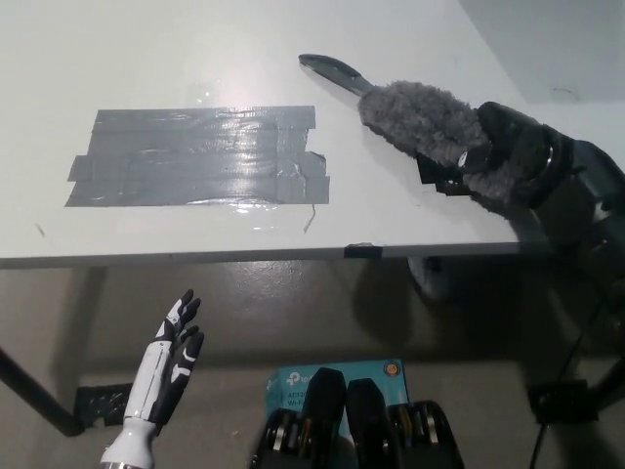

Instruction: A grey duster is kept infront of the robot in the middle of the table and the robot extends its right arm to grab the duster, picks it up and hands it to a person

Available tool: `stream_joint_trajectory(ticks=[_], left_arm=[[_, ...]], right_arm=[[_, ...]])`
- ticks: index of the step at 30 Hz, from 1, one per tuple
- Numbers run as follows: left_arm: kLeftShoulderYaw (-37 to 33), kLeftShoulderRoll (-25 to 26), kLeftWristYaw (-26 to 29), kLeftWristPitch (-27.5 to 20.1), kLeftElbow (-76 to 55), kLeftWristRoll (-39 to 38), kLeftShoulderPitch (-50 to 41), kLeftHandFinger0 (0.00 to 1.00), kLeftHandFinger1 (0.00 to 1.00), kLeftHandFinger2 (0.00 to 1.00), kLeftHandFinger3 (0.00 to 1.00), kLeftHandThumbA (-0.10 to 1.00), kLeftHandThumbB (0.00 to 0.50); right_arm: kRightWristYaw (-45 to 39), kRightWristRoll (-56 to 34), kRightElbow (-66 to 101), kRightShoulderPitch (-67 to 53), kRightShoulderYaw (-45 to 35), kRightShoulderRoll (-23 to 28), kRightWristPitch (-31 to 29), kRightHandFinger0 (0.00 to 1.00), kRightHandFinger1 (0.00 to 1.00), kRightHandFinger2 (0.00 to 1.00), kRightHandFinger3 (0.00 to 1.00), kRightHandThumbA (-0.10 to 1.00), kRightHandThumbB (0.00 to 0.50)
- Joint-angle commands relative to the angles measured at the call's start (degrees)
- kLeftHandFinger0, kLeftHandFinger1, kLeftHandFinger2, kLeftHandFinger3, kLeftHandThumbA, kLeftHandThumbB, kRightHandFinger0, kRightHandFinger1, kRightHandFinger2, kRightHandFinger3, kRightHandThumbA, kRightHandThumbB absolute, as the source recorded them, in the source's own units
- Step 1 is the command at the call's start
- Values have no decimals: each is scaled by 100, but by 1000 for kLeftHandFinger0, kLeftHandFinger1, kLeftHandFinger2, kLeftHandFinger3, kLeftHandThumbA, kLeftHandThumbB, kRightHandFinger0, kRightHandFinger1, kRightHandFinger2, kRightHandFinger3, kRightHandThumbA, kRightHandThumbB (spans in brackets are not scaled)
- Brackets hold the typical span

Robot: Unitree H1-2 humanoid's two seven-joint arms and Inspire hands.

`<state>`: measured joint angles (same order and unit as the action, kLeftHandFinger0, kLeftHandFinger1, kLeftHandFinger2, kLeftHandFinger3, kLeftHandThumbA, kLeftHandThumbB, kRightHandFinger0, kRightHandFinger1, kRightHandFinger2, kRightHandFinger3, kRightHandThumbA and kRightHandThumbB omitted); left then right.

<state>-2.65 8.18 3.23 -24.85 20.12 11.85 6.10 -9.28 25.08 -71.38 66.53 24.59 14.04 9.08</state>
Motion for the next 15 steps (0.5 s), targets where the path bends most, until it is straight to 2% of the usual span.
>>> stream_joint_trajectory(ticks=[1, 2, 3, 5, 6, 7, 8, 10, 11, 12, 13, 14, 15], left_arm=[[25, 66, -3, -208, -115, -119, 59, 932, 1000, 1000, 1000, 955, 248], [27, 67, -12, -208, -116, -134, 56, 933, 1000, 1000, 1000, 954, 248], [33, 69, -27, -208, -113, -142, 76, 933, 1000, 1000, 1000, 954, 250], [30, 76, -25, -208, -103, -140, 98, 932, 1000, 1000, 1000, 954, 250], [25, 81, -14, -208, -100, -140, 104, 931, 1000, 1000, 1000, 953, 248], [24, 83, -8, -208, -99, -140, 105, 930, 1000, 1000, 1000, 952, 247], [24, 87, -15, -208, -98, -152, 94, 930, 1000, 1000, 1000, 952, 246], [18, 100, 1, -208, -93, -158, 92, 928, 1000, 1000, 1000, 948, 235], [16, 109, 9, -208, -98, -158, 87, 926, 1000, 1000, 1000, 945, 231], [17, 119, 11, -208, -104, -154, 81, 925, 1000, 1000, 1000, 945, 231], [19, 120, 7, -208, -105, -150, 79, 925, 1000, 1000, 1000, 945, 231], [22, 104, -3, -208, -85, -153, 108, 926, 1000, 1000, 1000, 946, 232], [24, 96, -9, -208, -76, -157, 120, 926, 1000, 1000, 1000, 946, 233]], right_arm=[[-424, -337, 165, -206, -246, 75, -300, 181, 616, 930, 272, -100, 188], [-454, -372, 206, -236, -313, 93, -322, 177, 611, 921, 370, -100, 182], [-538, -555, 409, -312, -513, 125, -282, 157, 598, 929, 653, -100, 169], [-604, -731, 667, -399, -713, 140, -215, 127, 584, 916, 914, -100, 139], [-647, -863, 849, -465, -893, 121, -152, 68, 551, 877, 1000, -100, 164], [-671, -928, 929, -495, -981, 110, -122, 59, 555, 886, 1000, -100, 160], [-793, -1309, 1420, -659, -1354, 42, 140, 100, 597, 908, 1000, -100, 191], [-970, -1706, 2125, -897, -1747, -46, 429, 138, 627, 915, 934, -100, 194], [-992, -1903, 2425, -992, -1954, -118, 649, 117, 620, 921, 932, -100, 200], [-997, -2260, 2927, -1149, -2310, -254, 1035, 64, 567, 890, 929, -100, 199], [-997, -2392, 3119, -1208, -2449, -310, 1179, 64, 567, 890, 929, -100, 199], [-1037, -2796, 3593, -1339, -2824, -457, 1497, 1, 451, 821, 925, -100, 182], [-1064, -3024, 3824, -1403, -3018, -537, 1644, 0, 423, 804, 930, -100, 179]])
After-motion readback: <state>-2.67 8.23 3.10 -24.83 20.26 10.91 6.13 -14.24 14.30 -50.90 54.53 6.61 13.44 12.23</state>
